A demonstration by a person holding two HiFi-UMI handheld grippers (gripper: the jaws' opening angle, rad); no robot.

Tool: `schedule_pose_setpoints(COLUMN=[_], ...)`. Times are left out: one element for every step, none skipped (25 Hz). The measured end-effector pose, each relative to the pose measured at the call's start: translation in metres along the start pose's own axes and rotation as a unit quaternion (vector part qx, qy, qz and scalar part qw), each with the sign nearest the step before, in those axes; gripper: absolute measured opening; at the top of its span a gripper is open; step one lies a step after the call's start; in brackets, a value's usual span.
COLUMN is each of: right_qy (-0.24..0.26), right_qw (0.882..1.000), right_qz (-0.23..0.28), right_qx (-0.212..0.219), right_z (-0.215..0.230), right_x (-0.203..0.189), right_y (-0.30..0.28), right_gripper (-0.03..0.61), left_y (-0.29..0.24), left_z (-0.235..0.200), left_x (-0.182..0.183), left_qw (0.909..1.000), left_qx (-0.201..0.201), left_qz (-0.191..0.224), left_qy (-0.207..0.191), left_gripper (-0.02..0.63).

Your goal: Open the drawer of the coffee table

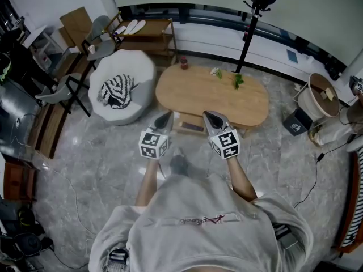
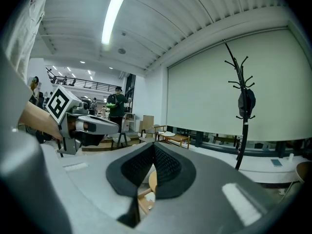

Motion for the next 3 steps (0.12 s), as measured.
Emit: schedule_pose_setpoints(right_qy=[0.0, 0.0, 0.001], right_qw=[1.0, 1.0, 1.0], right_qz=[0.0, 0.0, 0.0], right_qx=[0.0, 0.001, 0.001], right_z=[-0.0017, -0.0031, -0.0043], right_x=[-0.0001, -0.0002, -0.0002], right_y=[-0.0011, -0.0023, -0.0036], right_gripper=[0.003, 0.003, 0.003], left_y=[0.0011, 0.002, 0.0027], left_z=[-0.0015, -0.0032, -0.0049], left_x=[-0.0004, -0.0006, -0.0007], left_qw=[1.0, 1.0, 1.0], left_qx=[0.001, 0.001, 0.002], left_qz=[0.001, 0.001, 0.002], left_qy=[0.0, 0.0, 0.0], left_gripper=[0.0, 0.0, 0.0])
Point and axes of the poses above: the fingertips, and each gripper's own axes: y backward along the fingers, z to its right, x out of its top, the point moved 1 cm from there along y, backward along the fingers, and after that the axes turned 8 degrees about y, right-handed, at the moved point
